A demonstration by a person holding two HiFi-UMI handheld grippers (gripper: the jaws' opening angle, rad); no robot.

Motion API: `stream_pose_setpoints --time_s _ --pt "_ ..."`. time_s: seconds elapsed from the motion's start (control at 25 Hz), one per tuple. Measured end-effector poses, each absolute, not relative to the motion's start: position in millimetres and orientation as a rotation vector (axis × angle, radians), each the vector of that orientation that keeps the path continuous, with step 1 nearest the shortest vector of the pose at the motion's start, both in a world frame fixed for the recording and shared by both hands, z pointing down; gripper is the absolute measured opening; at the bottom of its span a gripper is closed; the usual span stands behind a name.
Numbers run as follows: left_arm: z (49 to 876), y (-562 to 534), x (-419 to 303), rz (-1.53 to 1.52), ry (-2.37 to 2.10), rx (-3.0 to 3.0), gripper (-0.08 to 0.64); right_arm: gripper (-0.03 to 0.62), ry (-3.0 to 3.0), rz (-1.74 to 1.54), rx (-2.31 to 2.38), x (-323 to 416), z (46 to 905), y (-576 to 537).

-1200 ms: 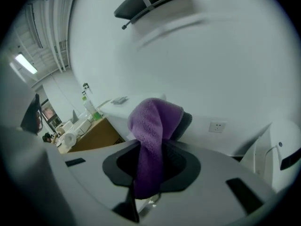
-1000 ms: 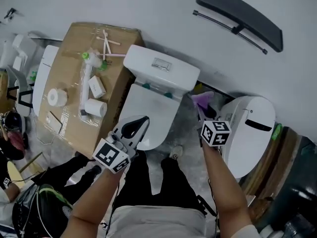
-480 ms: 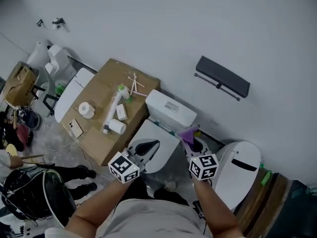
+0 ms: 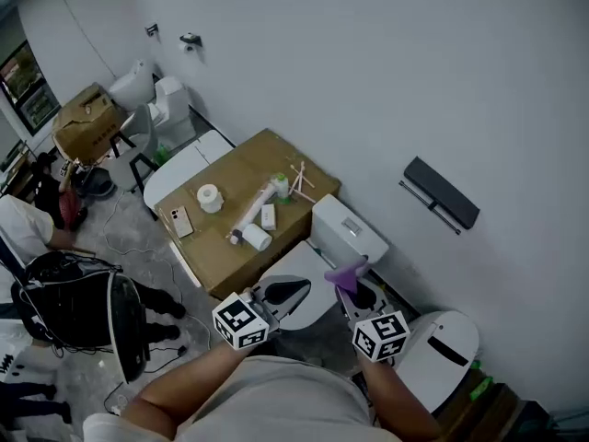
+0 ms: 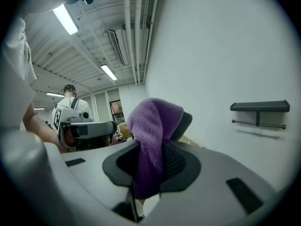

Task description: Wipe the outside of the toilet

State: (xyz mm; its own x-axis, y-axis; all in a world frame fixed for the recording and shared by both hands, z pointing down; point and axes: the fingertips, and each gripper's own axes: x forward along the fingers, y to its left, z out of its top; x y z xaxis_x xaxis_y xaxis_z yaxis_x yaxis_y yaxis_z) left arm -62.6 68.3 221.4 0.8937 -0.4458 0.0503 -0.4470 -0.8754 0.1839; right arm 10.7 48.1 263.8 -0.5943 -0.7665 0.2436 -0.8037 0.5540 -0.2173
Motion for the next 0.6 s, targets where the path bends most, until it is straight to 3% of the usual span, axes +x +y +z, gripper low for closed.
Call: stream_pose_setpoints --time_s 0.6 --pt "201 94 -124 -0.057 -0.765 2.850 0.006 0.091 -2.678 0.433 1.293 -43 251 81"
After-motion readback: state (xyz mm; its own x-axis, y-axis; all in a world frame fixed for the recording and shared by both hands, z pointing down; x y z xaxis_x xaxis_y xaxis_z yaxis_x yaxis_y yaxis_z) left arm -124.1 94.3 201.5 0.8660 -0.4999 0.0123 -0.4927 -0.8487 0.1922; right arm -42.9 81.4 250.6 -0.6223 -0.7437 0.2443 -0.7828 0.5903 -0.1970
